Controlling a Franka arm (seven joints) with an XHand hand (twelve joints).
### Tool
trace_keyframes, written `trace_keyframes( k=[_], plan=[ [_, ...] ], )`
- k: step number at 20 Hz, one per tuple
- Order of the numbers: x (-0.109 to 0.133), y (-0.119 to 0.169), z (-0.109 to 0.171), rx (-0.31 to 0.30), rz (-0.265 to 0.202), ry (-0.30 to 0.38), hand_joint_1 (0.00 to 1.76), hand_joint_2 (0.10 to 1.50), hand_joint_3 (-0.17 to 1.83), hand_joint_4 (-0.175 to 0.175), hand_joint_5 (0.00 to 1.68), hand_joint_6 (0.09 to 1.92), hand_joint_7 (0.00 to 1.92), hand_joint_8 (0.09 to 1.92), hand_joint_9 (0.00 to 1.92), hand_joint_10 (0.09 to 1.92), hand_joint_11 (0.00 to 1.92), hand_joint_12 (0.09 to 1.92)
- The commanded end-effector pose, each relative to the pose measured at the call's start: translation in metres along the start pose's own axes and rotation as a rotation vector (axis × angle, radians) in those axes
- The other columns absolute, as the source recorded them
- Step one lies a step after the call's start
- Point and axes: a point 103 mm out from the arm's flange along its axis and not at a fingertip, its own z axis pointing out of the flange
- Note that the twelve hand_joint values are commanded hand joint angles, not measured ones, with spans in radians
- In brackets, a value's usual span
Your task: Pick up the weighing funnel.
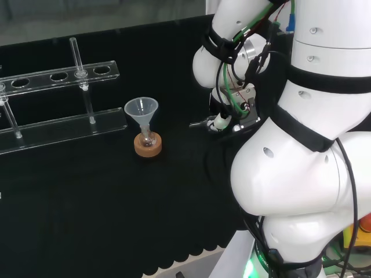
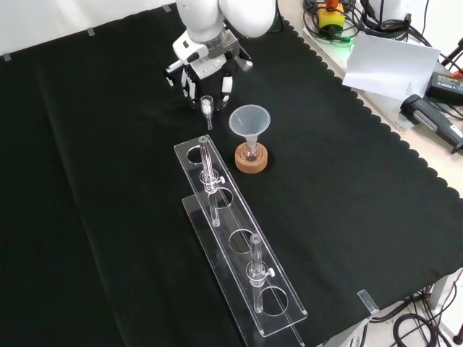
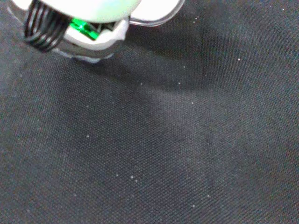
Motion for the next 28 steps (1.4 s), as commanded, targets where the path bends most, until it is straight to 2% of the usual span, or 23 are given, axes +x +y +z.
trace_keyframes(
  k=[1, 21, 28],
  plan=[
    [0.001, -0.002, 0.0, -0.001, 0.001, 0.003, 1.14, 0.64, 0.58, 0.175, 1.47, 0.24, 1.5, 0.26, 1.05, 0.23, 0.0, 1.45],
    [-0.001, -0.001, -0.006, -0.012, 0.018, 0.06, 1.14, 0.63, 0.58, 0.175, 1.48, 0.23, 1.51, 0.25, 1.06, 0.22, 0.0, 1.45],
    [-0.002, -0.004, -0.017, -0.041, 0.016, 0.087, 1.14, 0.63, 0.59, 0.175, 1.48, 0.23, 1.51, 0.24, 1.06, 0.22, 0.0, 1.45]
  ],
)
